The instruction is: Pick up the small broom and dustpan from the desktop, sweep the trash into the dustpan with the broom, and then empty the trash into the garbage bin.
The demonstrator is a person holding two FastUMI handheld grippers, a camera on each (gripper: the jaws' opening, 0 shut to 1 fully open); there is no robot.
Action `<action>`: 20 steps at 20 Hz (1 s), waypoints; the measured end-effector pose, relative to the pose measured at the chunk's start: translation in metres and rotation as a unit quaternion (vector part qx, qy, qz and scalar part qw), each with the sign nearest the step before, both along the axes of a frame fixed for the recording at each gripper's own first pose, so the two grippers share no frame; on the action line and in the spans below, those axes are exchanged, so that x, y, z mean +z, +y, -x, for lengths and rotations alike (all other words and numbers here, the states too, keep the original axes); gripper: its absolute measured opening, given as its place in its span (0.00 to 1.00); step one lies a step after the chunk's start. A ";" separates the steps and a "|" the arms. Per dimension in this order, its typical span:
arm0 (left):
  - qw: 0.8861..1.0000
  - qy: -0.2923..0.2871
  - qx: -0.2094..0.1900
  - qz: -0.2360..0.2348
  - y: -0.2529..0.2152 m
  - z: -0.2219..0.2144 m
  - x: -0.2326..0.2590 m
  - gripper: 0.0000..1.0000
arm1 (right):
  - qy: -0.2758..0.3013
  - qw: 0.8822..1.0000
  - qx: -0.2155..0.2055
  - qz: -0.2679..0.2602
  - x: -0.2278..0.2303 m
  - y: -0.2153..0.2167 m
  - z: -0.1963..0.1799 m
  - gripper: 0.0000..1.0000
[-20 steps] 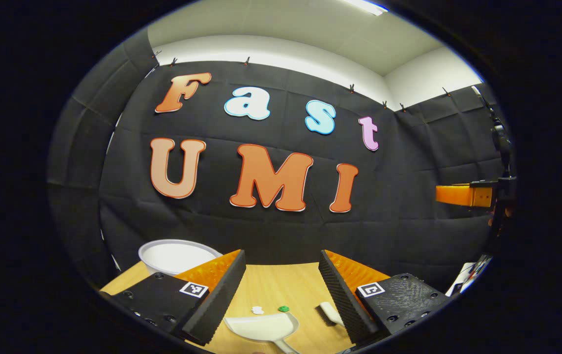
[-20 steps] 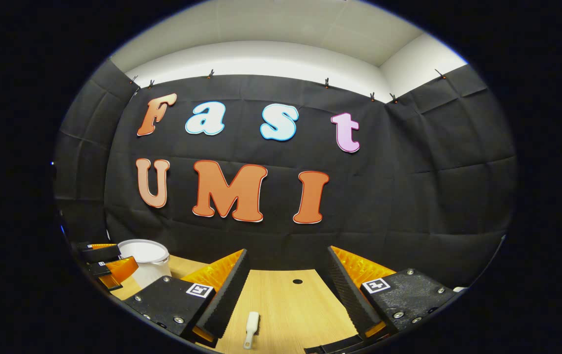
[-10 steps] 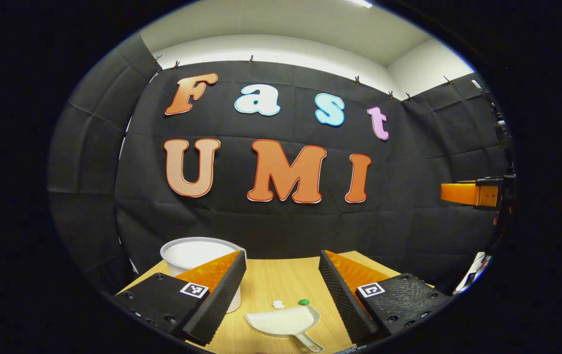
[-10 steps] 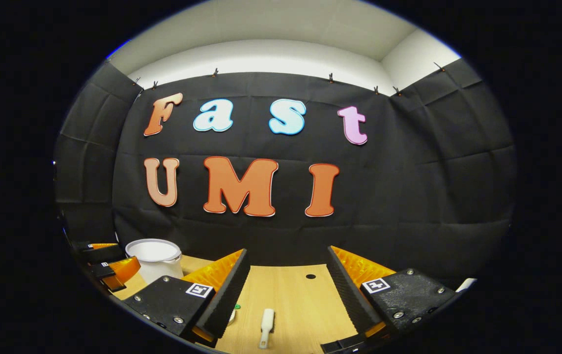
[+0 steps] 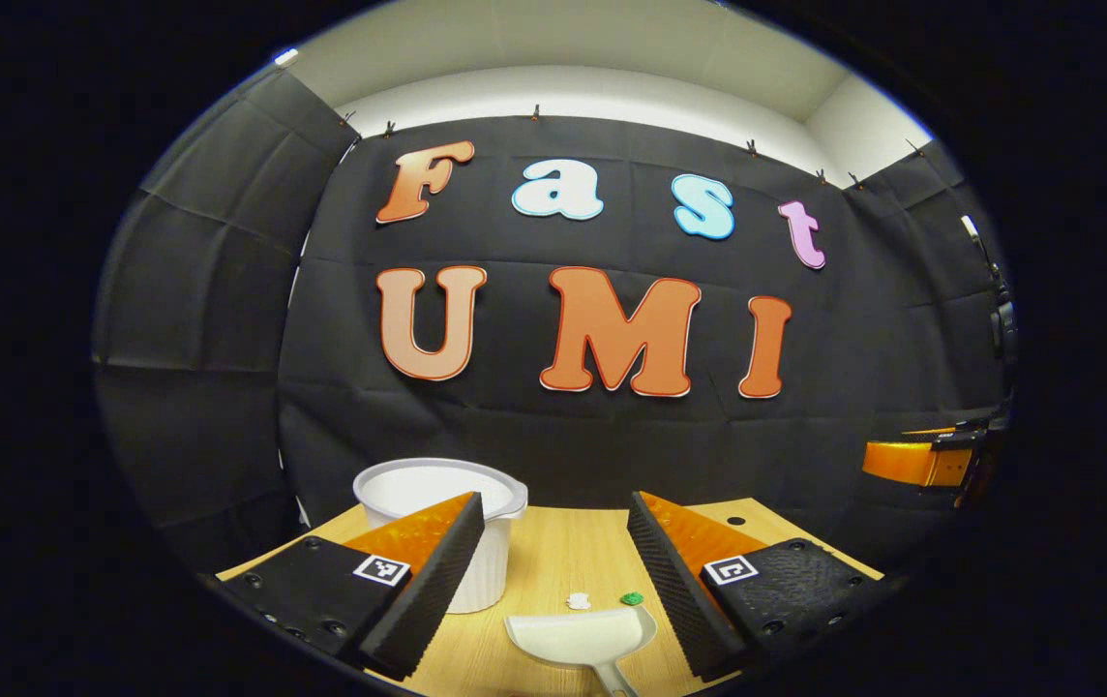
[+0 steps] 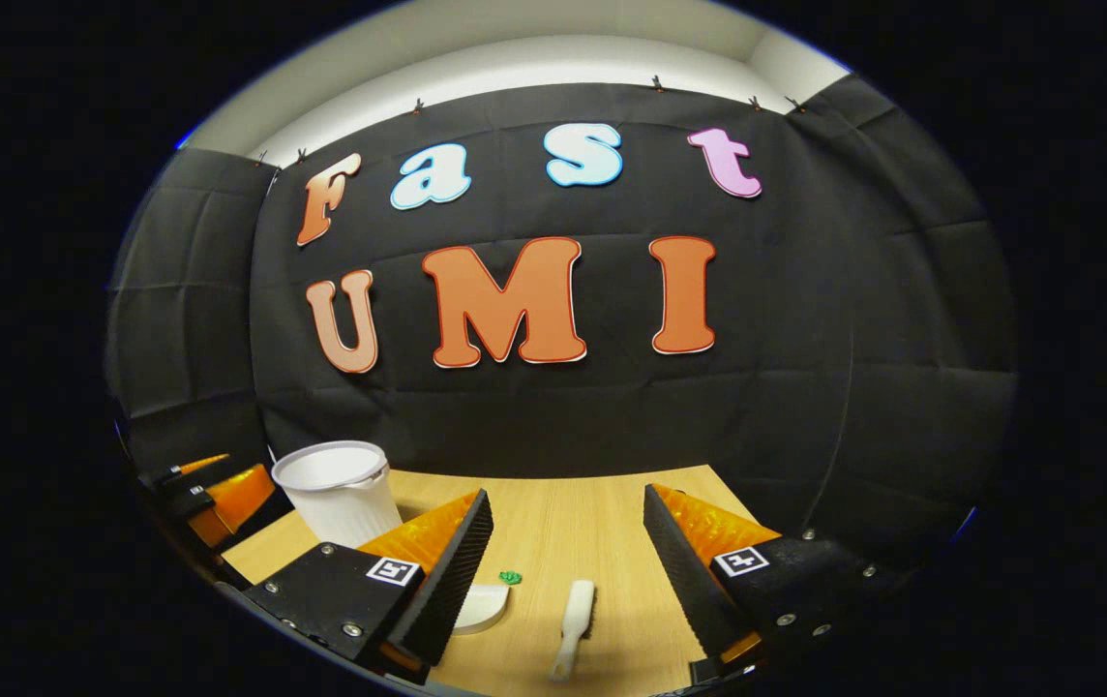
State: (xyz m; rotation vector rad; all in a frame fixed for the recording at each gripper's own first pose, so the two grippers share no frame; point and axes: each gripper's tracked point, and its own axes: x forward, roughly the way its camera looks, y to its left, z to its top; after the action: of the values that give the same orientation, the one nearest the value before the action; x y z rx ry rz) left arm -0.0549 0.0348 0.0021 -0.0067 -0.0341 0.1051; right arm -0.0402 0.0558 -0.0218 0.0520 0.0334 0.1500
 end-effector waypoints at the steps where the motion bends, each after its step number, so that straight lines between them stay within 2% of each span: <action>1: 1.000 -0.001 0.002 0.001 -0.003 -0.001 -0.001 0.94 | -0.004 1.000 0.010 0.004 -0.001 0.004 -0.002 0.95; 4: 1.000 -0.005 0.006 0.003 -0.007 -0.008 -0.002 0.96 | -0.008 1.000 0.028 -0.002 -0.007 0.011 -0.010 0.94; 6: 1.000 -0.002 -0.007 -0.003 -0.015 -0.015 0.000 0.94 | 0.005 0.999 0.038 -0.006 -0.013 0.017 -0.015 0.95; 9: 1.000 0.001 -0.011 -0.018 -0.013 -0.024 0.001 0.94 | 0.005 1.000 0.025 0.001 -0.019 0.013 -0.029 0.95; 11: 1.000 0.004 -0.012 -0.018 -0.012 -0.025 -0.005 0.96 | 0.008 0.999 0.035 -0.009 -0.020 0.020 -0.029 0.94; 12: 1.000 0.007 -0.011 -0.014 -0.011 -0.028 -0.008 0.94 | 0.011 0.999 0.033 -0.009 -0.022 0.019 -0.032 0.94; 17: 0.998 0.057 -0.027 -0.006 -0.016 -0.040 -0.044 0.94 | 0.032 0.999 0.025 -0.005 -0.037 0.016 -0.044 0.95; 20: 0.990 0.135 -0.046 0.016 -0.026 -0.044 -0.096 0.95 | 0.050 0.998 0.027 -0.013 -0.051 0.016 -0.051 0.95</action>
State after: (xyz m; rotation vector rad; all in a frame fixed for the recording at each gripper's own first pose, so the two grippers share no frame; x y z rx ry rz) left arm -0.0106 0.0086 -0.0942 -0.0250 0.2390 0.0133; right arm 0.0105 0.0714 -0.0731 0.0846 0.1326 0.2023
